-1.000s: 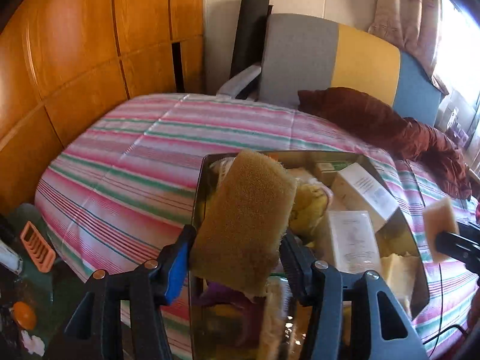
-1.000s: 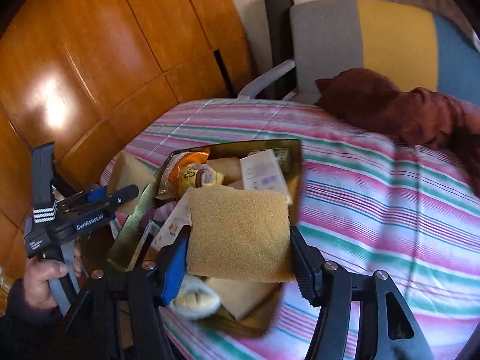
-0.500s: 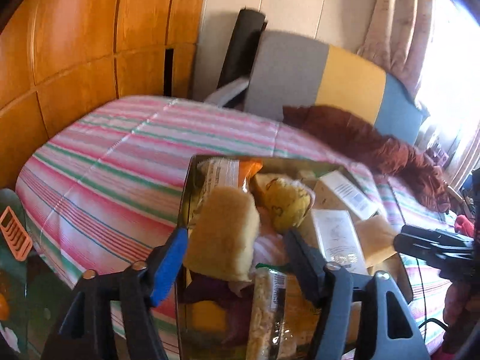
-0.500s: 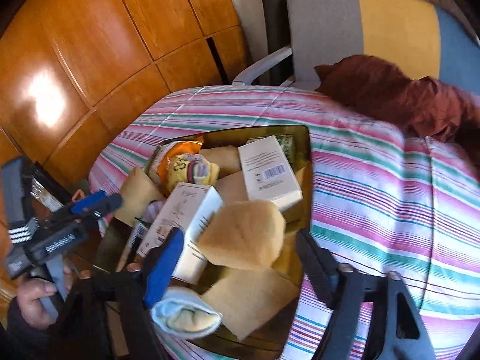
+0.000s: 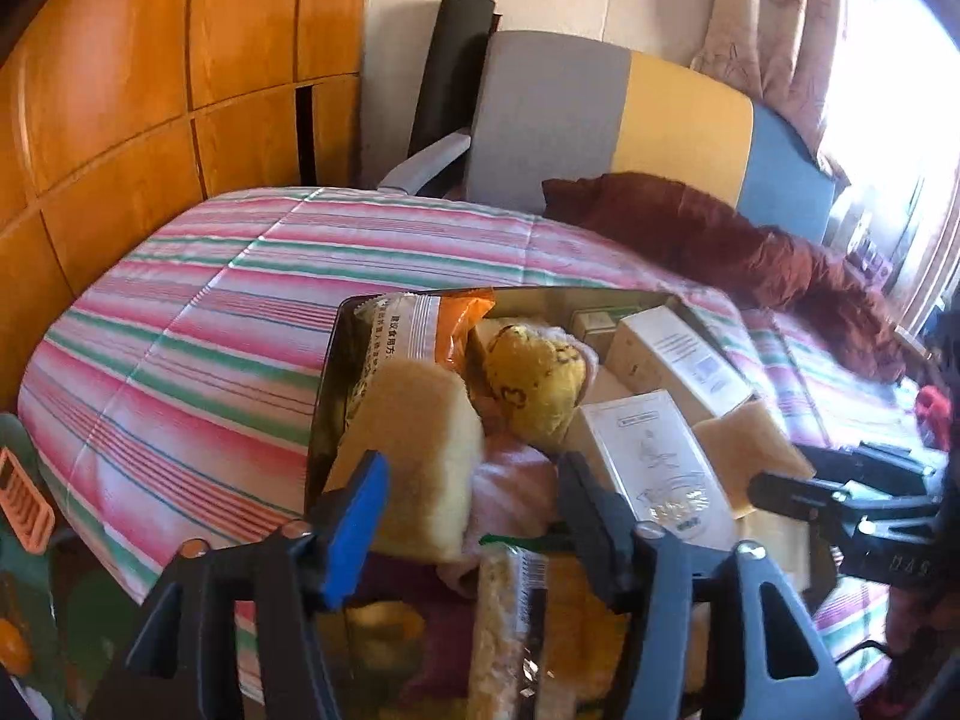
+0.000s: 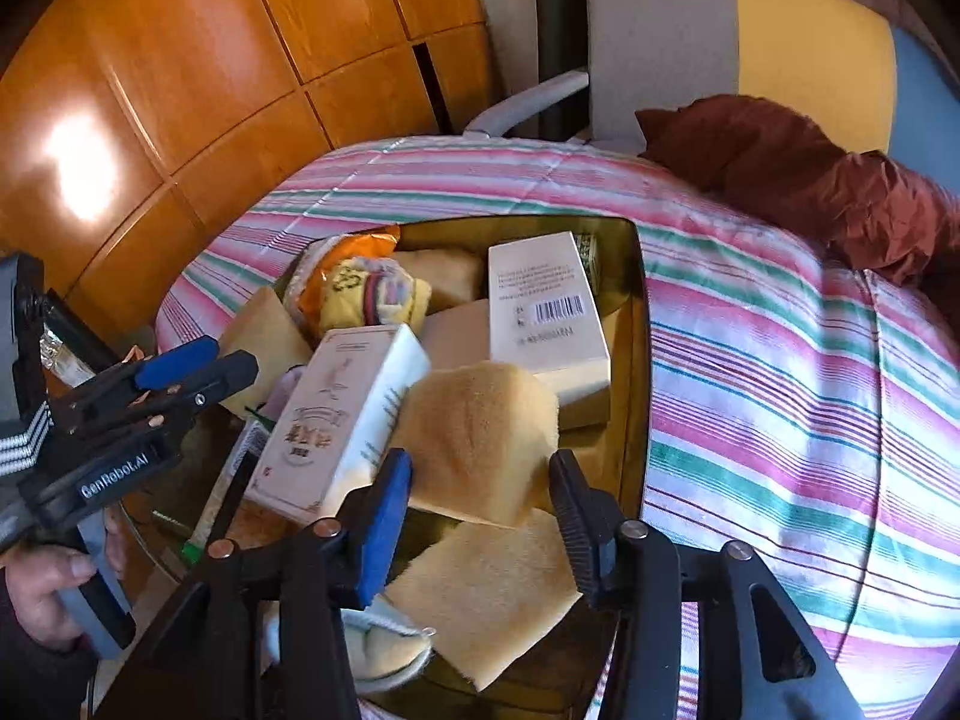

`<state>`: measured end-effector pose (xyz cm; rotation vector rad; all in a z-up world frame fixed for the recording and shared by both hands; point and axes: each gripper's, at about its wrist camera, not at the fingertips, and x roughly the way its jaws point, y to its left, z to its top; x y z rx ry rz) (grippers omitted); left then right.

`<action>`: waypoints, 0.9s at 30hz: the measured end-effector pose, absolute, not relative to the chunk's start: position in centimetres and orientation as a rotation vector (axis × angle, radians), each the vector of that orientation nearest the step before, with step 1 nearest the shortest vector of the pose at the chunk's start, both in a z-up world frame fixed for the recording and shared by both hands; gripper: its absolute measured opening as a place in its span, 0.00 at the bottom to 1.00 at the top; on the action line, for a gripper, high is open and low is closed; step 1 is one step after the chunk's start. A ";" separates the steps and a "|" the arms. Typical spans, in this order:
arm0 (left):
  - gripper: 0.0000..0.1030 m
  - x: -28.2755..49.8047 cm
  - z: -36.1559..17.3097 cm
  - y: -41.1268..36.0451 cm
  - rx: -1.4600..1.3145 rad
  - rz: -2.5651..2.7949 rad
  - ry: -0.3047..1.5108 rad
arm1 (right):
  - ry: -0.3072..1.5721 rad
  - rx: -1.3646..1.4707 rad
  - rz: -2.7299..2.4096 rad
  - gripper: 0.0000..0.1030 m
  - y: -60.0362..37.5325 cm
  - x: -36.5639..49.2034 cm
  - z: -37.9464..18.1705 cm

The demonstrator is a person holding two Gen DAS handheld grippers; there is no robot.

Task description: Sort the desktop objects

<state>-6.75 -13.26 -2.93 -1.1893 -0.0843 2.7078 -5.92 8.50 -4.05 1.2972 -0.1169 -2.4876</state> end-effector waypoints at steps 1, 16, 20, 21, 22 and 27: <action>0.62 -6.3 -2.5 -13.5 -1.180 2.726 -0.091 | -0.125 1.285 -2.492 0.52 8.6 -5.5 -3.8; 0.81 -0.1 3.4 -7.6 -1.001 2.834 -0.055 | -0.027 1.198 -2.776 0.85 10.9 1.4 -0.1; 0.81 1.0 4.1 -6.3 -0.999 2.835 -0.025 | -0.012 1.211 -2.807 0.86 11.4 2.3 0.0; 0.81 1.4 4.2 -6.1 -0.995 2.837 -0.006 | -0.002 1.209 -2.816 0.86 11.5 2.6 0.0; 0.81 1.8 4.3 -6.0 -0.982 2.853 0.003 | 0.004 1.206 -2.821 0.87 11.5 2.9 -0.1; 0.81 3.1 4.5 -6.1 -1.022 2.909 0.023 | 0.065 1.183 -2.845 0.88 10.8 3.6 -0.2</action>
